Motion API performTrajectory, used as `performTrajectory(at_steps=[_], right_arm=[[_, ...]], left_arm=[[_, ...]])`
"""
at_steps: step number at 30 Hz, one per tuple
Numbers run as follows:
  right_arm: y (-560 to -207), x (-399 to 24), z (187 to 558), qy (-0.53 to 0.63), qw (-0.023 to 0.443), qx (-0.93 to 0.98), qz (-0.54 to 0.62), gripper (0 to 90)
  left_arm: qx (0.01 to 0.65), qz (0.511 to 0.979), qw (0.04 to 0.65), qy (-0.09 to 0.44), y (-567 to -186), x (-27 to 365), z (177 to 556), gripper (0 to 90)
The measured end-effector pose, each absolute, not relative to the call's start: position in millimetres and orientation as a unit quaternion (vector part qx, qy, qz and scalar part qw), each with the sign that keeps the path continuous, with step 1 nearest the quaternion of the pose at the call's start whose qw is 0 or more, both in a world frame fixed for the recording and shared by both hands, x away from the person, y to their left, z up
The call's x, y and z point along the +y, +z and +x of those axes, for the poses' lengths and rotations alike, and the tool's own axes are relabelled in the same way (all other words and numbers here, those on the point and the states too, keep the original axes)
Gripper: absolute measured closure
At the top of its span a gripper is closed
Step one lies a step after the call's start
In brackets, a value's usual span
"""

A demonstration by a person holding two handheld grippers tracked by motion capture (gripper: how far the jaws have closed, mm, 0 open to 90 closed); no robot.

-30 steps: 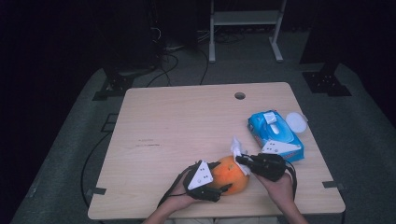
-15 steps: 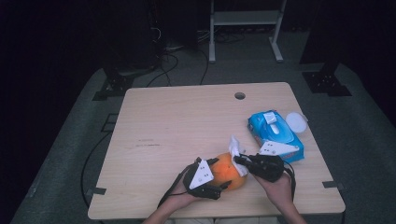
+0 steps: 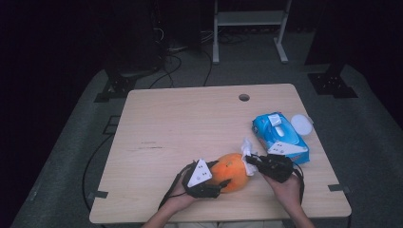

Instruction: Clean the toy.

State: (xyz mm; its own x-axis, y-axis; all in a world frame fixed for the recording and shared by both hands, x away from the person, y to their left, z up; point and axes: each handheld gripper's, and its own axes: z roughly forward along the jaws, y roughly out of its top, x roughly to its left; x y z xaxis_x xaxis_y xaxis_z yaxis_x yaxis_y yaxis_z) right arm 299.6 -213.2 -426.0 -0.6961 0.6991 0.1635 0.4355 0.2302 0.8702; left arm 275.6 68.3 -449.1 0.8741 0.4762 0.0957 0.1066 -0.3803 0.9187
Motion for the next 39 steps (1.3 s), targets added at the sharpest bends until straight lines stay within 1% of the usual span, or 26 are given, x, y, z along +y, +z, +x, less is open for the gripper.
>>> performTrajectory(at_steps=[2, 5, 11, 18, 20, 22, 27, 30, 32, 34, 35, 38, 39], right_arm=[[-435.9, -221.5, 306.5, 0.499, 0.111, 0.767, 0.388, 85.3], [-445.6, -221.5, 311.2, 0.5, 0.088, 0.764, 0.398, 85.2], [-429.7, -211.5, 301.6, 0.521, 0.108, 0.759, 0.375, 85.3], [-407.3, -184.6, 280.7, 0.564, 0.1, 0.76, 0.307, 85.2], [-402.9, -175.0, 275.1, 0.563, 0.105, 0.768, 0.286, 85.2], [-403.2, -167.8, 272.6, 0.545, 0.126, 0.782, 0.276, 85.2], [-411.4, -181.7, 283.8, 0.531, 0.134, 0.778, 0.308, 85.3], [-408.9, -185.6, 282.2, 0.531, 0.142, 0.774, 0.314, 85.3], [-401.8, -180.6, 275.5, 0.539, 0.149, 0.773, 0.299, 85.3], [-394.7, -171.0, 267.4, 0.552, 0.142, 0.777, 0.268, 85.2], [-392.5, -164.7, 263.6, 0.552, 0.149, 0.782, 0.25, 85.2], [-394.0, -154.3, 260.9, 0.525, 0.167, 0.8, 0.237, 85.3], [-396.9, -157.2, 264.0, 0.528, 0.159, 0.798, 0.244, 85.4]], left_arm=[[0.187, 0.809, 0.532, 0.169, -449.6, 71.1, 278.1, 31.2], [0.187, 0.808, 0.534, 0.168, -449.9, 70.6, 278.4, 31.2], [0.191, 0.806, 0.534, 0.171, -448.4, 68.3, 276.0, 32.6], [0.191, 0.806, 0.534, 0.174, -447.6, 60.9, 274.7, 33.4], [0.19, 0.806, 0.533, 0.175, -446.9, 59.1, 274.5, 33.4], [0.19, 0.806, 0.532, 0.177, -446.8, 58.7, 273.8, 33.6], [0.193, 0.804, 0.535, 0.173, -446.7, 58.5, 274.3, 33.7], [0.192, 0.803, 0.536, 0.175, -445.7, 57.5, 273.5, 33.9], [0.193, 0.802, 0.538, 0.174, -443.4, 57.4, 273.6, 34.4], [0.2, 0.8, 0.54, 0.168, -440.9, 56.5, 273.2, 34.9], [0.199, 0.801, 0.54, 0.166, -439.7, 55.9, 272.2, 35.2], [0.194, 0.805, 0.534, 0.172, -438.5, 54.6, 268.1, 36.4], [0.195, 0.804, 0.536, 0.169, -438.8, 54.8, 268.1, 36.7]])
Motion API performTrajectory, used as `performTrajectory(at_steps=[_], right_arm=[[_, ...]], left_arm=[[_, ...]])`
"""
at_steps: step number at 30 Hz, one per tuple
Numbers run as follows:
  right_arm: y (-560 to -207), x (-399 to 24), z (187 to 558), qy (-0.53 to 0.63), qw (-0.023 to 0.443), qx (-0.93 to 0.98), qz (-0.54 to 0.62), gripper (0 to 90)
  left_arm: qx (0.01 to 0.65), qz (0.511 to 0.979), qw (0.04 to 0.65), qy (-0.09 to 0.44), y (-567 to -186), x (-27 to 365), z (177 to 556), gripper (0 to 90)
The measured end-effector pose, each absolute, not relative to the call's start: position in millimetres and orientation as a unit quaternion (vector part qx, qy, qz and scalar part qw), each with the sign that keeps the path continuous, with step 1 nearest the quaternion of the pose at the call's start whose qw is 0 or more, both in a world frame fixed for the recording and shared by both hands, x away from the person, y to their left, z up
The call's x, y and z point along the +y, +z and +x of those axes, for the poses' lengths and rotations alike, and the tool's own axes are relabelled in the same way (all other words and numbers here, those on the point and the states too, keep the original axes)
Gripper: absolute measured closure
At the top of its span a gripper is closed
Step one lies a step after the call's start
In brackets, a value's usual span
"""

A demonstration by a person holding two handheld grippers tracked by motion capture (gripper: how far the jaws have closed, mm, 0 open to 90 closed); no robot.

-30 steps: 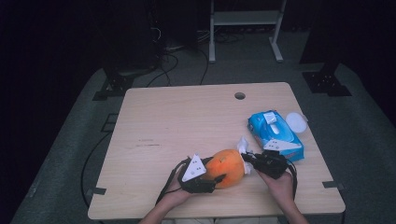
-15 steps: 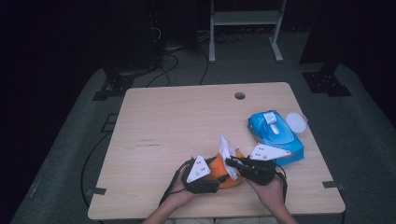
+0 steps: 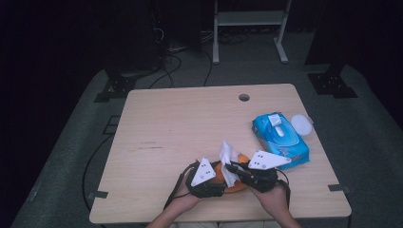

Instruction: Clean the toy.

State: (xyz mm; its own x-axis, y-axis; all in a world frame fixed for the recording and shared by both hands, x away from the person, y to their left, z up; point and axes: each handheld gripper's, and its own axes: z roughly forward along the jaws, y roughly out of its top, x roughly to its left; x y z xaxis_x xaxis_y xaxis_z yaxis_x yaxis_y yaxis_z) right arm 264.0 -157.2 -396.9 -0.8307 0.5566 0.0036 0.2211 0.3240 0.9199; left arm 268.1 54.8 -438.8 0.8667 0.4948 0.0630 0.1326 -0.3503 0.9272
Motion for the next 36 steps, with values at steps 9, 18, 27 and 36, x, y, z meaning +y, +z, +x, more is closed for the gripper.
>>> performTrajectory(at_steps=[9, 18, 27, 36], right_arm=[[-405.5, -180.7, 276.9, 0.527, 0.155, 0.785, 0.288, 85.4], [-414.0, -196.0, 285.5, 0.52, 0.159, 0.776, 0.32, 85.3], [-406.7, -199.8, 282.4, 0.535, 0.163, 0.761, 0.328, 85.3], [-399.1, -194.5, 274.9, 0.561, 0.158, 0.755, 0.299, 85.2]], left_arm=[[0.2, 0.798, 0.547, 0.154, -437.6, 56.1, 269.8, 35.9], [0.202, 0.798, 0.55, 0.14, -449.0, 62.6, 280.5, 8.8], [0.184, 0.8, 0.547, 0.163, -445.6, 57.9, 276.6, 34.3], [0.19, 0.787, 0.562, 0.168, -427.9, 63.9, 270.8, 42.2]])
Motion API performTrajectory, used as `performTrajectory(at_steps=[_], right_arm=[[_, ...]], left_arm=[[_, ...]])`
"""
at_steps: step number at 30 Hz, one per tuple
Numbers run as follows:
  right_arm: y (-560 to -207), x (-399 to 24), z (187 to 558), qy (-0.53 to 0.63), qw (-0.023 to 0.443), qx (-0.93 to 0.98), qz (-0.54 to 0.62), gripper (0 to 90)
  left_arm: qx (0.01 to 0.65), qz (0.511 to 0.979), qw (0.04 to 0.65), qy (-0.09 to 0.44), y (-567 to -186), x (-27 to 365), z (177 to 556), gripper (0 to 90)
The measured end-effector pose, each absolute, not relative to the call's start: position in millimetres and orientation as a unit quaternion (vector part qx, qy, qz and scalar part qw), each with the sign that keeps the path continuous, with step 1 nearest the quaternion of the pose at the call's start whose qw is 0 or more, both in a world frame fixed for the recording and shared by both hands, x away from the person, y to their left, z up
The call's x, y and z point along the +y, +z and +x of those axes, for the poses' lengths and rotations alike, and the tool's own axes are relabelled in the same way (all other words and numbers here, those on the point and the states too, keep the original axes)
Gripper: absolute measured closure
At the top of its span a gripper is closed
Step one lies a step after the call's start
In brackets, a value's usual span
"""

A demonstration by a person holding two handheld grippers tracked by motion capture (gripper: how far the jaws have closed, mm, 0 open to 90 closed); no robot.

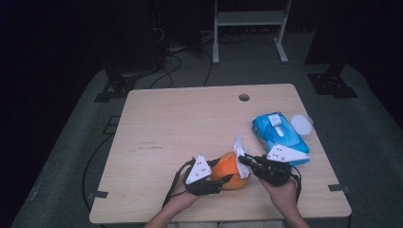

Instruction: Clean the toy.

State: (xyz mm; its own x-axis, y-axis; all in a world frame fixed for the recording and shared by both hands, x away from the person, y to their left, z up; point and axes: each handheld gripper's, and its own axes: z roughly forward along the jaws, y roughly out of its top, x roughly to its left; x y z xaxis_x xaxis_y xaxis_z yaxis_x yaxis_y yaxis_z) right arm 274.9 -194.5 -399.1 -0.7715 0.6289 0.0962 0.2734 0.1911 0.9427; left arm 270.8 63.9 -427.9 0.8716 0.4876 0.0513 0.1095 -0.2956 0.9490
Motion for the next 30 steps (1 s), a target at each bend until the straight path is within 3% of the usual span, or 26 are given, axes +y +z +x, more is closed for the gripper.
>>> performTrajectory(at_steps=[4, 11, 19, 23, 27, 30], right_arm=[[-406.8, -198.8, 280.8, 0.556, 0.145, 0.753, 0.32, 85.2], [-393.1, -183.0, 265.5, 0.564, 0.171, 0.76, 0.276, 85.2], [-405.1, -196.3, 277.8, 0.55, 0.168, 0.757, 0.31, 85.3], [-407.0, -201.0, 280.1, 0.55, 0.166, 0.754, 0.319, 85.2], [-409.2, -207.7, 283.5, 0.549, 0.165, 0.748, 0.335, 85.3], [-410.9, -213.4, 286.4, 0.554, 0.152, 0.743, 0.344, 85.2]], left_arm=[[0.191, 0.79, 0.558, 0.167, -426.2, 65.6, 271.8, 42.3], [0.188, 0.793, 0.553, 0.171, -425.3, 64.0, 271.3, 39.8], [0.203, 0.791, 0.556, 0.157, -431.9, 67.5, 279.3, 10.5], [0.199, 0.805, 0.543, 0.133, -446.8, 62.2, 283.1, 10.7], [0.175, 0.809, 0.546, 0.127, -444.7, 59.3, 278.4, 19.1], [0.19, 0.806, 0.545, 0.132, -446.8, 58.2, 281.4, 13.9]])
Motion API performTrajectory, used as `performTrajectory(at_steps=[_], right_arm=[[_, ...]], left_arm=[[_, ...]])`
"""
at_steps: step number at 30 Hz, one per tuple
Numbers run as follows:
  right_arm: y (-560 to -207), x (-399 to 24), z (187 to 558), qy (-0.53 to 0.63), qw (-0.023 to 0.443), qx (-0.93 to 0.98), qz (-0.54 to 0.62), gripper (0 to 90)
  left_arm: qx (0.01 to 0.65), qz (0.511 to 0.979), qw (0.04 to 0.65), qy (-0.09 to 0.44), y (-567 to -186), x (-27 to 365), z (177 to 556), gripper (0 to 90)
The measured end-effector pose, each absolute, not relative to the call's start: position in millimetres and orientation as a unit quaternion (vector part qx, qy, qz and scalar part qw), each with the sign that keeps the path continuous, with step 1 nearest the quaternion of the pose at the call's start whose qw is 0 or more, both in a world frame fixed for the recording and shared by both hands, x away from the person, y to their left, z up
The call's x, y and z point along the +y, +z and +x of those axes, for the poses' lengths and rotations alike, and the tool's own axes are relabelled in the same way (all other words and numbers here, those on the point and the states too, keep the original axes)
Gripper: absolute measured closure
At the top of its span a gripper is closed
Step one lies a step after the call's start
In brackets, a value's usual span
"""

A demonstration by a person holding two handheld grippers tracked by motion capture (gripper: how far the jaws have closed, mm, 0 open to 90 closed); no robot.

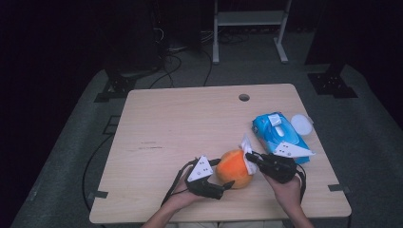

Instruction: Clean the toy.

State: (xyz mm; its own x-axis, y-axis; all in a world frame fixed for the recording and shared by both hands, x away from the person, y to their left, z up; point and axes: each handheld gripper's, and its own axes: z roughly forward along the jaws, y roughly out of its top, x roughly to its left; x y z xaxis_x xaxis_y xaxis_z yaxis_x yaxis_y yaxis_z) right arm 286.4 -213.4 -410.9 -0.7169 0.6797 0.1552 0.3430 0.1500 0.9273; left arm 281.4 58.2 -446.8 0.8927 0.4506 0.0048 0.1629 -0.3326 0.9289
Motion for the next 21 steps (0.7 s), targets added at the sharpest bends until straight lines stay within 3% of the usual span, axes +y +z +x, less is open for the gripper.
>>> performTrajectory(at_steps=[3, 5, 9, 21], right_arm=[[-410.5, -208.5, 284.5, 0.554, 0.153, 0.745, 0.34, 85.3], [-409.0, -204.7, 282.3, 0.547, 0.164, 0.748, 0.337, 85.3], [-403.7, -207.9, 280.1, 0.552, 0.171, 0.744, 0.336, 85.4], [-401.8, -178.6, 266.7, 0.555, 0.168, 0.765, 0.279, 85.4]], left_arm=[[0.193, 0.806, 0.54, 0.147, -450.8, 53.3, 281.7, 9.7], [0.186, 0.803, 0.541, 0.164, -447.9, 53.6, 278.2, 25.4], [0.174, 0.803, 0.544, 0.17, -431.7, 60.9, 275.9, 37.7], [0.22, 0.8, 0.544, 0.125, -429.9, 80.0, 287.1, 40.4]])
